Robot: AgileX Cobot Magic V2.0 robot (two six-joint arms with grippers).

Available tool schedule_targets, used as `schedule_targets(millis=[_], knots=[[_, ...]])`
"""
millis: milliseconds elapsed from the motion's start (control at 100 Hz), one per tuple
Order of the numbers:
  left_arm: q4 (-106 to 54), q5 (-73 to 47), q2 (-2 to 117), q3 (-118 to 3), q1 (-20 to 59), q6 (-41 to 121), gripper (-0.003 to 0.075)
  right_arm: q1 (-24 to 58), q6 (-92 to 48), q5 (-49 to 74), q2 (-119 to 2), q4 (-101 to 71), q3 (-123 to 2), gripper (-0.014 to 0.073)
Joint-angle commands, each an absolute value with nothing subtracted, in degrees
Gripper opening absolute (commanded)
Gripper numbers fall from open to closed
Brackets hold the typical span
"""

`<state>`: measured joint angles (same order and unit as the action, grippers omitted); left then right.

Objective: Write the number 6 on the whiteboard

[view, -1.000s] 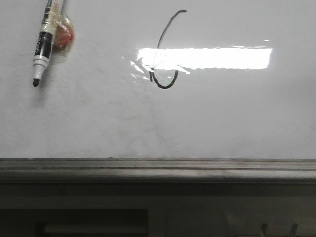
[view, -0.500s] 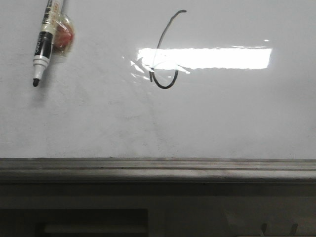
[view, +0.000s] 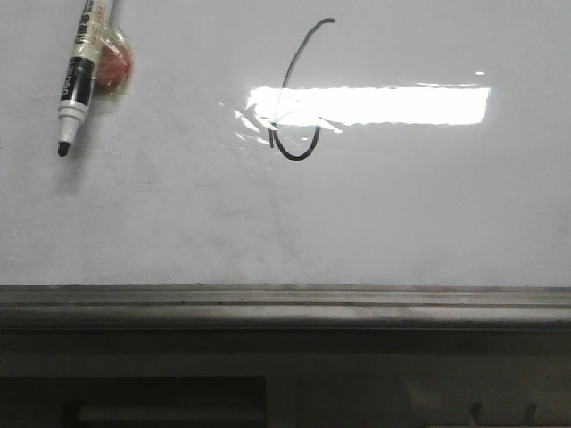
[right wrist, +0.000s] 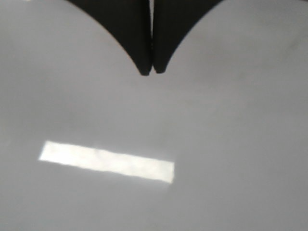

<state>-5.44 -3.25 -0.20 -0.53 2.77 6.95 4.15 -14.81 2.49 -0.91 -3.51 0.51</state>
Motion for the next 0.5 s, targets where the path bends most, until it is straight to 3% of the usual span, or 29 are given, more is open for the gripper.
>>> schedule_targets(millis=[0, 490], knots=[[-5.89, 1.07, -2.05, 2.37, 2.82, 6.50, -0.0020, 1.34, -13.71, -1.95, 0.04, -1.06, 1.83, -0.0045], [-5.89, 0.96, -2.05, 2.37, 2.82, 6.50, -0.0020, 1.24, -13.71, -1.50, 1.71, 2.58, 1.83, -0.0045]])
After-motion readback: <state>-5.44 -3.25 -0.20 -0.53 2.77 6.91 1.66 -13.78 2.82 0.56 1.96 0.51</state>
